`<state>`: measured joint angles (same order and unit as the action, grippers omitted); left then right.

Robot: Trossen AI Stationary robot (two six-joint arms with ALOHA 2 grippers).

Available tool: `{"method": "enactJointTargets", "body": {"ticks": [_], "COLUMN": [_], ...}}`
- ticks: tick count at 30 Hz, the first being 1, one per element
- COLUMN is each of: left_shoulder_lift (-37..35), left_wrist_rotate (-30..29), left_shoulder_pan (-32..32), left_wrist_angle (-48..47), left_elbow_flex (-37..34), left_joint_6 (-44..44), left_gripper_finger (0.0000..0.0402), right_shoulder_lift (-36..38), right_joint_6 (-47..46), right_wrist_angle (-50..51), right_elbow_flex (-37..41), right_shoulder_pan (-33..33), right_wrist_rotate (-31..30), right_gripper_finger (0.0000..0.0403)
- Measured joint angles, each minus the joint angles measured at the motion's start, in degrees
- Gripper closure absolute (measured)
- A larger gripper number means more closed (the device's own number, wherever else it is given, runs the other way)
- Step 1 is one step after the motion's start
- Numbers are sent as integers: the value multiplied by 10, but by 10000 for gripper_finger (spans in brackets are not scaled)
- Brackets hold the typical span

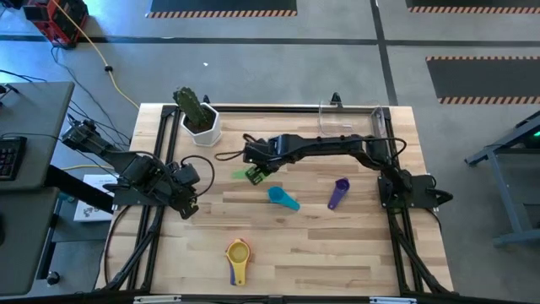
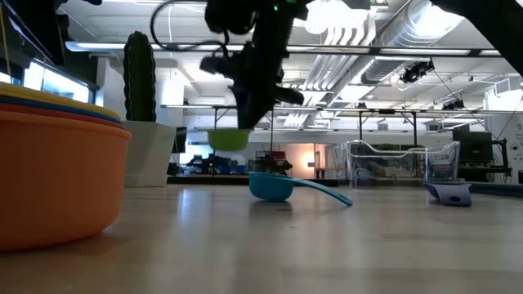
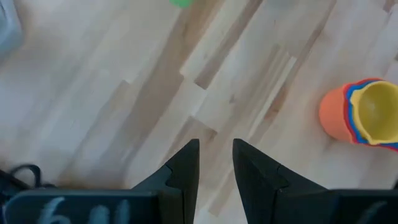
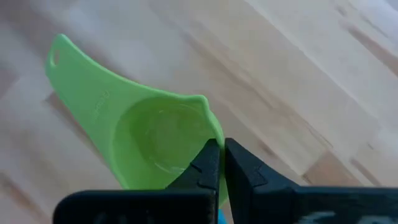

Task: Nest measuring cups in basket
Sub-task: Stack the green measuring cup on the yellow measuring cup

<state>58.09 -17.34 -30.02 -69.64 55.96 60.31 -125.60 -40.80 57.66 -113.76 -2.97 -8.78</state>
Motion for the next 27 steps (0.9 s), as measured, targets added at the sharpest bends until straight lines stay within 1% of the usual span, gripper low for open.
{"method": "enactJointTargets", "body": {"ticks": [3,8,10,15,17,24,27], "left_shoulder_lift": [0,0,0,0,0,0,0], "left_wrist_rotate": [19,22,24,67,73,78,78], "left_shoulder_pan": [0,0,0,0,0,0,0], "left_wrist_angle": [0,0,0,1,1,4,4], "left_elbow_flex": [0,0,0,0,0,0,0], "left_joint_6": [27,87,110,151,170,205,206], "left_gripper_finger": [314,314,314,314,314,314,314], "right_shoulder_lift": [0,0,0,0,0,0,0], "right_joint_6": [45,117,147,202,225,313,350], "right_wrist_angle": [-2,-12,-20,-59,-81,-140,-160], "right_elbow_flex": [-28,-58,-61,-62,-62,-62,-62], "right_shoulder_pan": [17,45,56,85,98,143,158], "right_wrist_rotate": [8,19,32,62,62,64,81], "right_gripper_finger": [402,402,403,403,403,403,403]}}
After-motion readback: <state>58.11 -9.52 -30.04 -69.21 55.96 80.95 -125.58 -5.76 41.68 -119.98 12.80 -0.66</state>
